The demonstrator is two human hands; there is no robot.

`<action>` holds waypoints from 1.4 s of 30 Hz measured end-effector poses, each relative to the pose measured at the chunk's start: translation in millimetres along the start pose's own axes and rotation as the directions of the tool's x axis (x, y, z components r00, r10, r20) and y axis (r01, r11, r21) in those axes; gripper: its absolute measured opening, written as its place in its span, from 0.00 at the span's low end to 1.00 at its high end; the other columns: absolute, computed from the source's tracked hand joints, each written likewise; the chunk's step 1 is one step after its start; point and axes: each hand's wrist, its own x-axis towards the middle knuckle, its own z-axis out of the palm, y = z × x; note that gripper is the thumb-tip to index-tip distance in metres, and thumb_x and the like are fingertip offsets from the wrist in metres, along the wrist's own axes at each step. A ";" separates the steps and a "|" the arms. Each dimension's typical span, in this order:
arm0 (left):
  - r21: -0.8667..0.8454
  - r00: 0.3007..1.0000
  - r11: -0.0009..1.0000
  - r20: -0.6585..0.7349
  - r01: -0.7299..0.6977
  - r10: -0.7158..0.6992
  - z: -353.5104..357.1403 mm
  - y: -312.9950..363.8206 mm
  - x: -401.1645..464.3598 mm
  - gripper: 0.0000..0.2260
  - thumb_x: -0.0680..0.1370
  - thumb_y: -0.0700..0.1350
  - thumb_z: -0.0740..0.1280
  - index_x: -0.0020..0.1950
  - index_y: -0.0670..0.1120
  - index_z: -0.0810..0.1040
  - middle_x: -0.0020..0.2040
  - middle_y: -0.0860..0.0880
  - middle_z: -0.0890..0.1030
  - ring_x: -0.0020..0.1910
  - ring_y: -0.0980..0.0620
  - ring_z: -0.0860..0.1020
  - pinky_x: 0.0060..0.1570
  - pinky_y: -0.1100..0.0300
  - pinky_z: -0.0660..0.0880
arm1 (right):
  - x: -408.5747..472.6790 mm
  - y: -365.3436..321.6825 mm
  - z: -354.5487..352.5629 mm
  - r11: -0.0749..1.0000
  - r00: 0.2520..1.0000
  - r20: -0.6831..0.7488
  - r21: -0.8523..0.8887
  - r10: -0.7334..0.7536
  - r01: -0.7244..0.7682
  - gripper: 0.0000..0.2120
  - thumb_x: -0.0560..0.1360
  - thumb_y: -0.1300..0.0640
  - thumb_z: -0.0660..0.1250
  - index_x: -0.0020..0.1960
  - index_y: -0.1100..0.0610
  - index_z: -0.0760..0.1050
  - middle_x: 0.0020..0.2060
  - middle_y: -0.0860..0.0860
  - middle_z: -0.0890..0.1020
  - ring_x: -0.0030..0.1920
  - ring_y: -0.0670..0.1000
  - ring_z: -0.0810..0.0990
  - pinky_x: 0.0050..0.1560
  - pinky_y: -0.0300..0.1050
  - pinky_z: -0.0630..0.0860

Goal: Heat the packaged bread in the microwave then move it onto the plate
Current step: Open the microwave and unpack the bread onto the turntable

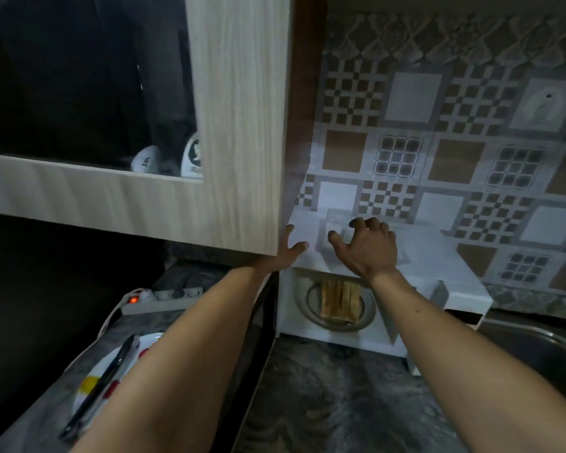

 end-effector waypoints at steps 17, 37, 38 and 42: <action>0.271 0.988 0.958 0.086 0.098 -0.126 -120.4 -188.4 -120.4 0.21 0.78 0.59 0.63 0.65 0.48 0.76 0.61 0.43 0.79 0.58 0.44 0.78 0.61 0.49 0.75 | -123.8 -227.6 -2.4 0.996 0.951 0.295 0.027 -0.087 0.083 0.34 0.76 0.30 0.54 0.61 0.57 0.79 0.59 0.59 0.80 0.59 0.60 0.76 0.61 0.52 0.70; 0.286 0.848 0.807 -0.043 0.518 -0.529 -155.2 -358.0 -199.0 0.24 0.80 0.54 0.62 0.70 0.40 0.71 0.67 0.36 0.75 0.65 0.37 0.74 0.63 0.52 0.72 | -221.4 -326.8 147.6 0.958 0.651 0.732 -0.007 0.200 -0.287 0.26 0.78 0.46 0.63 0.71 0.58 0.72 0.69 0.59 0.74 0.66 0.60 0.75 0.64 0.49 0.74; 0.282 0.835 0.795 -0.042 0.536 -0.548 -152.7 -365.6 -199.3 0.24 0.81 0.54 0.61 0.71 0.40 0.70 0.68 0.36 0.74 0.66 0.37 0.73 0.64 0.51 0.72 | -230.2 -323.4 157.2 0.939 0.638 0.733 -0.002 0.235 -0.343 0.28 0.77 0.45 0.63 0.73 0.58 0.70 0.70 0.59 0.73 0.67 0.61 0.75 0.65 0.50 0.74; 0.262 0.801 0.766 -0.049 0.587 -0.597 -142.0 -387.6 -192.8 0.26 0.80 0.54 0.61 0.72 0.38 0.68 0.70 0.36 0.72 0.68 0.36 0.71 0.66 0.50 0.70 | -247.7 -310.1 183.9 0.880 0.574 0.746 -0.034 0.338 -0.475 0.31 0.77 0.47 0.66 0.75 0.59 0.65 0.71 0.60 0.68 0.68 0.63 0.72 0.63 0.51 0.73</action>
